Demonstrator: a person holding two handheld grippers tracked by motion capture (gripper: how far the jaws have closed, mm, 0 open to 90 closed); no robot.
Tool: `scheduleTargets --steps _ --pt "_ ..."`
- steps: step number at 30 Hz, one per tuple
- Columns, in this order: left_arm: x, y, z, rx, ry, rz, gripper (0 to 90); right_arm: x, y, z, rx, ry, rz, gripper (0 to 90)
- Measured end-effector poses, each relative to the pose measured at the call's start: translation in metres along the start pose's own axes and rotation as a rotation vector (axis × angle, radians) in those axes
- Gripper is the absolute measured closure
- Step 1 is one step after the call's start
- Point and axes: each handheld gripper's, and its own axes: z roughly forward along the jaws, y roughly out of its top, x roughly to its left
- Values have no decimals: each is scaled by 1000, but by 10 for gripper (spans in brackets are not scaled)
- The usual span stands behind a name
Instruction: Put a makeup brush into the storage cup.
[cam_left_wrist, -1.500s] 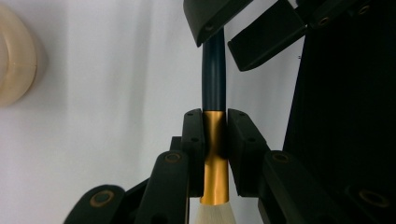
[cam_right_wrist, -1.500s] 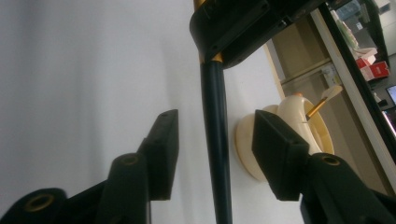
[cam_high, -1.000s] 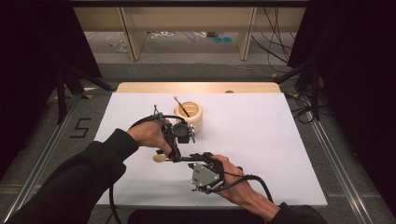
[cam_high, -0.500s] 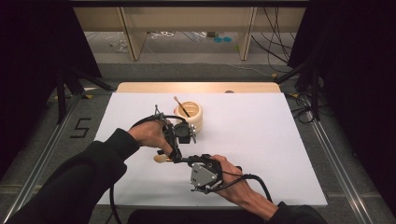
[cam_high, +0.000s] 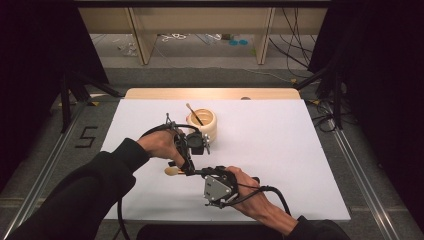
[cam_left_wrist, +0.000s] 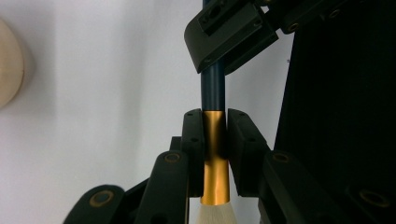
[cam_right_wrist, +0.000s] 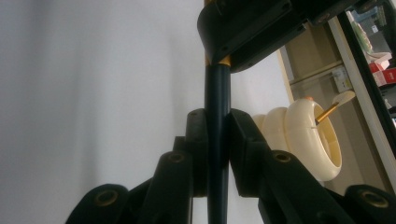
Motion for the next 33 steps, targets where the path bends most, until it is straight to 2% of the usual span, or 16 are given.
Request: scheduleTargets --steps 7,8,9,11,13,17,20,21,22,23,24,27,30,31,32,33 --pt "0 0 -1 -10 0 -5 770 -1 0 -1 1 6 -8 790" --pt "0 0 -1 -11 2 -6 769 2 0 -2 10 8 26 790" --pt "0 0 -1 -12 0 -6 766 -2 -1 -1 0 7 -23 790" --pt "1 0 -2 -19 -2 -14 755 -3 -2 -1 -7 1 -35 790" --pt "1 0 -2 -30 -2 -12 695 -3 -3 -1 4 -5 -15 790" --pt "2 -1 -7 -68 25 -16 588 -11 -7 -4 -2 -24 -32 790" --pt "3 -4 -13 -112 66 -31 503 -13 -11 -6 -1 -24 -3 790" --pt "2 -6 -13 -142 70 -51 497 -16 -12 -6 -9 -27 -23 790" --pt "1 -7 -15 -156 82 -61 481 -15 -14 -7 1 -27 17 790" --pt "1 -8 -16 -168 92 -65 455 -18 -15 -7 -11 -19 -9 790" --pt "0 -10 -17 -214 99 -106 432 -19 -16 -7 -13 -20 -2 790" --pt "5 -18 -27 -243 143 -82 387 -21 -19 -7 -19 -15 9 790" --pt "5 -27 -31 -307 179 -109 345 -22 -21 -8 -10 -16 56 790" --pt "5 -29 -33 -327 194 -113 329 -22 -22 -7 -16 -28 87 790" --pt "3 -32 -33 -359 202 -137 317 -20 -21 -7 -22 -19 157 790" --pt "2 -35 -34 -380 214 -149 306 -22 -23 -7 -29 -23 155 790"
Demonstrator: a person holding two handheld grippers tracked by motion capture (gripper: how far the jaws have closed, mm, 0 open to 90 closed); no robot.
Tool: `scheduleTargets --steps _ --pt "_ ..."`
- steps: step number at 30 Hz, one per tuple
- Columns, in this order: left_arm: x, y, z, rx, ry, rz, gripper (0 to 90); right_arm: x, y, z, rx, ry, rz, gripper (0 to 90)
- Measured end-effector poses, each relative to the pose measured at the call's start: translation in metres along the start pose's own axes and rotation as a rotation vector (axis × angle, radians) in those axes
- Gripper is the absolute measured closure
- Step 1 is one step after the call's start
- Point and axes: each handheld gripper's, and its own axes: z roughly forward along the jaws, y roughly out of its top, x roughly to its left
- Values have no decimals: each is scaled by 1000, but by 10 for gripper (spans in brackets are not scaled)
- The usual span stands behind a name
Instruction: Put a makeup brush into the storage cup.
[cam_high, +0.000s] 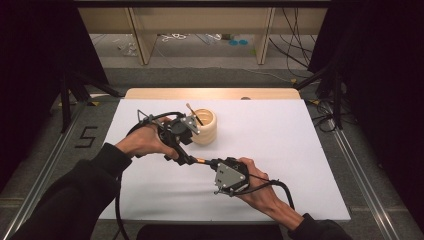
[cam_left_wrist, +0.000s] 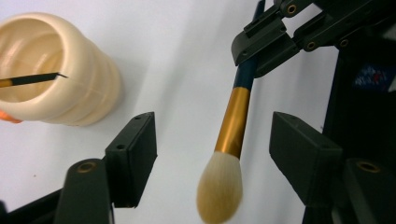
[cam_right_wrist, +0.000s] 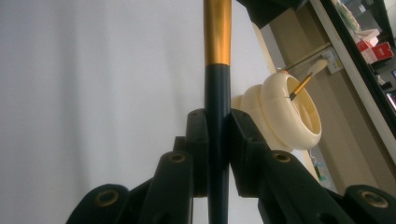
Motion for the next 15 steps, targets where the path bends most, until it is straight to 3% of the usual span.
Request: scheduleTargets --steps 2,3,5,7,15 --pt "1 -4 -5 -47 40 -33 296 -5 -3 -1 -3 8 -12 790" --pt "0 -6 -7 -86 55 -62 292 -5 -3 -1 -7 16 40 789" --pt "-1 -11 -14 -141 81 -88 283 -9 -6 -2 -17 20 75 790" --pt "-1 -14 -19 -169 109 -85 277 -11 -8 -2 -28 11 115 790" --pt "-9 -32 -24 -283 173 -164 260 -25 -20 -3 -70 27 249 790"
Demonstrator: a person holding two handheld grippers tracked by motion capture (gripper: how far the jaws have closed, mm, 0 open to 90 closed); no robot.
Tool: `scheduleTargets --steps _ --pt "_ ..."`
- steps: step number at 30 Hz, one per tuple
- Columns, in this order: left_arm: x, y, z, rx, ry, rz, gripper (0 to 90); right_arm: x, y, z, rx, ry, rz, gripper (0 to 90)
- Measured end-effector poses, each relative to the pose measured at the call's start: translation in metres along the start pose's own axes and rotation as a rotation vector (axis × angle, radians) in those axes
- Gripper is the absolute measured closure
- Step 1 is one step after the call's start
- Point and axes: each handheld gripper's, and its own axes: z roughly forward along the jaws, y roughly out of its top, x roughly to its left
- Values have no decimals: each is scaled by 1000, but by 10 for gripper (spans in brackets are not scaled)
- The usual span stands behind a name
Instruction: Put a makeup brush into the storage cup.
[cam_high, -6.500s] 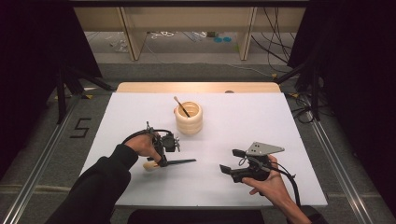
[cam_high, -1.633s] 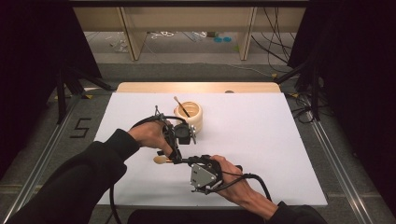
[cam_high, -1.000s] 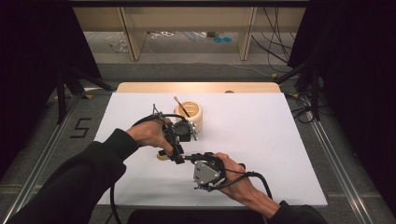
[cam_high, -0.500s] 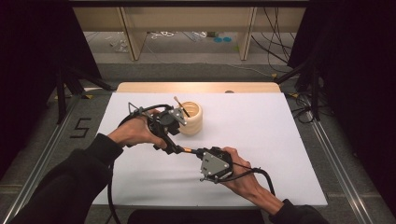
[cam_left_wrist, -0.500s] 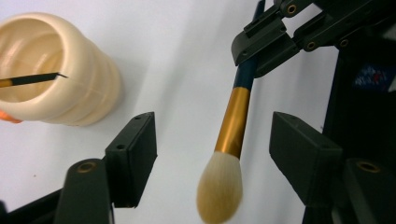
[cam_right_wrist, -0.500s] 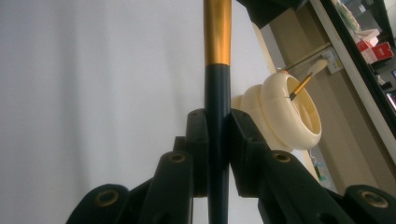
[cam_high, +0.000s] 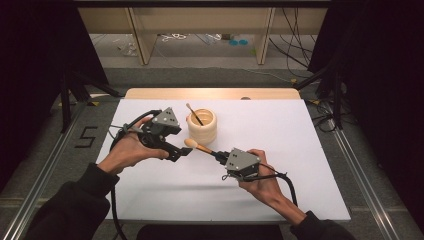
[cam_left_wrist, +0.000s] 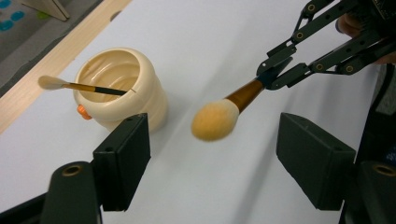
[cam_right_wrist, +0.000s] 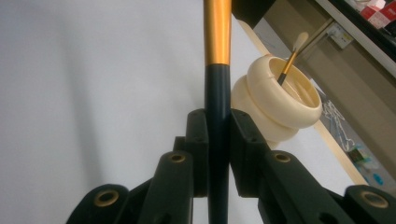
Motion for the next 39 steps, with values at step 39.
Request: scheduleTargets --steps 39 --pt "-16 -41 29 -420 7 -316 242 -19 -6 1 -230 58 370 789"
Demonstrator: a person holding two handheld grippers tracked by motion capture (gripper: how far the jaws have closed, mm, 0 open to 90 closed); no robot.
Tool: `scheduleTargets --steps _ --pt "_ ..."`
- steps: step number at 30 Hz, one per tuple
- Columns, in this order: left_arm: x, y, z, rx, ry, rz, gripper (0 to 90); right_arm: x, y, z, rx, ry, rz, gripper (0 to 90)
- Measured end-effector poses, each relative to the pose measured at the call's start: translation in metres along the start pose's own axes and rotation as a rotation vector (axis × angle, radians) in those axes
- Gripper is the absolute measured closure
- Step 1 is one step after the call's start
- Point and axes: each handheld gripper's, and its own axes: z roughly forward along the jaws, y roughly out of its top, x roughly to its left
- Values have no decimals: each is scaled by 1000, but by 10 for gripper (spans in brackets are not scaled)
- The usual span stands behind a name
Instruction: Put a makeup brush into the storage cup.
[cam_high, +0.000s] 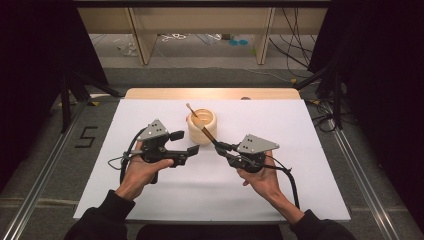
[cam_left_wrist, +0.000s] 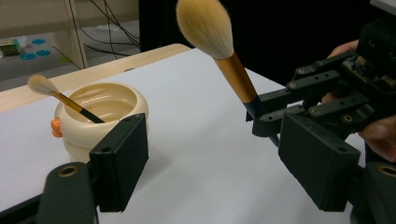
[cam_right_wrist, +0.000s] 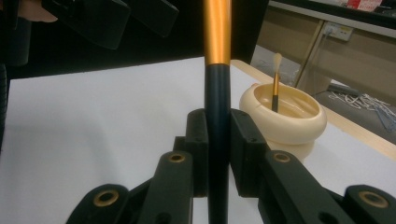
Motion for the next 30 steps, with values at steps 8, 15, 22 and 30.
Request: scheduleTargets --steps 8,15,22,30 --pt "-2 1 5 -58 1 -36 245 4 3 8 -47 10 46 789" --pt "-4 3 11 -76 -5 -43 250 10 5 16 -75 29 99 789" --pt "-1 5 14 -97 4 -60 257 12 4 23 -109 31 152 789" --pt "-1 6 16 -112 11 -83 273 15 4 27 -117 40 193 789"
